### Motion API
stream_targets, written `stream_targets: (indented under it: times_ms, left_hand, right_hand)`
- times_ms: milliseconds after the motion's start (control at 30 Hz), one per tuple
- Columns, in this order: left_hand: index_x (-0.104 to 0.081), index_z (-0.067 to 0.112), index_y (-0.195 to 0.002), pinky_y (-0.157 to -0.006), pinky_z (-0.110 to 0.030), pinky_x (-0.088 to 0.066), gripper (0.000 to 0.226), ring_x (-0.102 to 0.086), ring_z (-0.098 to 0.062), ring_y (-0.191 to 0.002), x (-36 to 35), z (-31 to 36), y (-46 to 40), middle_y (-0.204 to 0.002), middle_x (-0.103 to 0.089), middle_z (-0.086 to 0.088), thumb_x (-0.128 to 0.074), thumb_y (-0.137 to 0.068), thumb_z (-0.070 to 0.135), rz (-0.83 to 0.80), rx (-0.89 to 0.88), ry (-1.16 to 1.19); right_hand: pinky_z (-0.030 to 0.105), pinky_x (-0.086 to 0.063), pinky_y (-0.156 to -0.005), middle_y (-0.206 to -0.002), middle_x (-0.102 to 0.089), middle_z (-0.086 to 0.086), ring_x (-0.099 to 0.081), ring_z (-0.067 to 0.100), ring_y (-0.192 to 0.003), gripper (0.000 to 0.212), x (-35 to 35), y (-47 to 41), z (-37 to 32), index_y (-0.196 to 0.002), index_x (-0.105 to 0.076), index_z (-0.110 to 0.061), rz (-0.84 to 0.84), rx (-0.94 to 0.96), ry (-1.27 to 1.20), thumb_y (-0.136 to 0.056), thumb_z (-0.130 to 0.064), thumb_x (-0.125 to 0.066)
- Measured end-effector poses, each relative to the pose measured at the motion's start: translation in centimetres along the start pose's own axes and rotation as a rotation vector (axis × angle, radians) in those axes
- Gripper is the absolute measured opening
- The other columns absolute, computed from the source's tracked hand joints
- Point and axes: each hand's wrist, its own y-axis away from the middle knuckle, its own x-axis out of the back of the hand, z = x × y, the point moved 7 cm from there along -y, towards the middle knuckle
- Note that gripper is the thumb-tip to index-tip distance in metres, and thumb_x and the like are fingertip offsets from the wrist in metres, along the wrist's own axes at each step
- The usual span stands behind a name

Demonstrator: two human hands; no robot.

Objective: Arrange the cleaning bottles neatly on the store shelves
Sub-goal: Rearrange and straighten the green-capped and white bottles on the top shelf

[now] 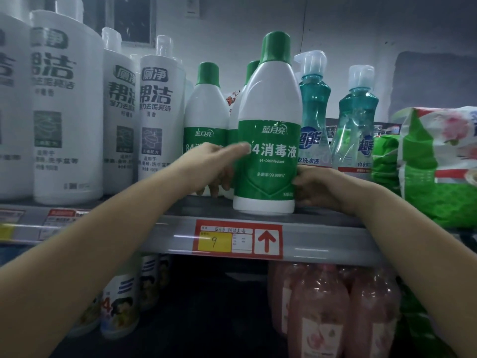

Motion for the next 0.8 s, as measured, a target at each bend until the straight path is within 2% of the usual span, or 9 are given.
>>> stream_targets:
  times_ms: [67,133,233,400,500,567,700,800]
  left_hand:
    - [-0.065,0.020,-0.088,-0.061,-0.030,-0.054,0.063,-0.063,-0.015,-0.066,-1.0,0.2,0.8,-0.081,-0.070,0.000,-0.050,-0.061,0.075,-0.030,-0.050,-0.142]
    - [-0.066,0.024,-0.091,-0.072,-0.033,-0.056,0.061,-0.067,-0.015,-0.076,-1.4,0.1,0.4,-0.086,-0.071,0.005,-0.061,-0.054,0.072,-0.030,-0.077,-0.190]
    - [-0.066,0.023,-0.087,-0.061,-0.030,-0.050,0.047,-0.064,-0.018,-0.069,-1.4,0.1,-0.2,-0.078,-0.069,0.003,-0.068,-0.059,0.060,-0.011,-0.096,-0.187]
    - [-0.064,0.022,-0.096,-0.059,-0.031,-0.049,0.048,-0.063,-0.019,-0.068,-1.5,-0.5,-0.7,-0.077,-0.067,0.000,-0.067,-0.065,0.058,0.018,-0.090,-0.265]
    - [-0.062,0.021,-0.096,-0.053,-0.027,-0.044,0.045,-0.059,-0.016,-0.063,-1.5,-0.8,-1.1,-0.074,-0.065,0.000,-0.065,-0.069,0.058,0.035,-0.064,-0.314]
    - [-0.059,0.023,-0.097,-0.056,-0.028,-0.046,0.043,-0.061,-0.017,-0.068,-1.6,-1.0,-1.3,-0.080,-0.066,-0.003,-0.065,-0.071,0.057,0.021,-0.035,-0.316]
    - [-0.055,0.022,-0.115,-0.079,-0.034,-0.050,0.053,-0.063,-0.024,-0.095,-1.7,-1.3,-1.5,-0.107,-0.065,-0.004,-0.064,-0.074,0.054,0.001,0.026,-0.290]
    - [-0.054,0.021,-0.119,-0.072,-0.029,-0.049,0.055,-0.060,-0.019,-0.087,-1.8,-1.2,-1.4,-0.104,-0.063,-0.001,-0.064,-0.075,0.053,-0.004,0.043,-0.291]
  right_hand:
    - [0.034,-0.045,-0.098,-0.117,-0.067,-0.003,-0.062,0.016,-0.108,0.043,-0.6,0.4,-0.5,-0.112,-0.059,-0.025,-0.033,0.039,0.150,-0.071,-0.024,-0.071]
    - [0.031,-0.040,-0.104,-0.121,-0.063,-0.007,-0.058,0.009,-0.113,0.041,-1.0,0.5,-1.1,-0.112,-0.056,-0.029,-0.014,0.080,0.294,-0.072,-0.026,-0.068]
    - [0.030,-0.039,-0.106,-0.123,-0.062,-0.008,-0.057,0.007,-0.114,0.035,-1.0,0.2,-1.2,-0.112,-0.055,-0.029,-0.002,0.124,0.364,-0.081,-0.017,-0.065]
    - [0.030,-0.041,-0.103,-0.120,-0.063,-0.009,-0.058,0.008,-0.111,0.042,-0.6,-0.1,-1.6,-0.120,-0.054,-0.024,0.089,0.147,0.499,-0.080,-0.024,-0.068]
    - [0.029,-0.044,-0.099,-0.120,-0.064,-0.005,-0.059,0.011,-0.108,0.044,-0.5,-0.3,-1.8,-0.121,-0.056,-0.022,0.167,0.151,0.597,-0.079,-0.028,-0.069]
    - [0.026,-0.045,-0.094,-0.117,-0.065,-0.003,-0.060,0.012,-0.105,0.044,-0.4,-0.4,-2.0,-0.120,-0.057,-0.020,0.221,0.149,0.653,-0.079,-0.030,-0.070]
    - [0.027,-0.048,-0.088,-0.112,-0.066,0.000,-0.061,0.016,-0.100,0.050,-0.1,-0.8,-2.0,-0.121,-0.058,-0.017,0.296,0.116,0.748,-0.076,-0.037,-0.071]
    - [0.028,-0.048,-0.089,-0.113,-0.066,0.000,-0.061,0.016,-0.100,0.052,0.1,-0.8,-1.9,-0.121,-0.058,-0.017,0.308,0.096,0.749,-0.076,-0.038,-0.071]
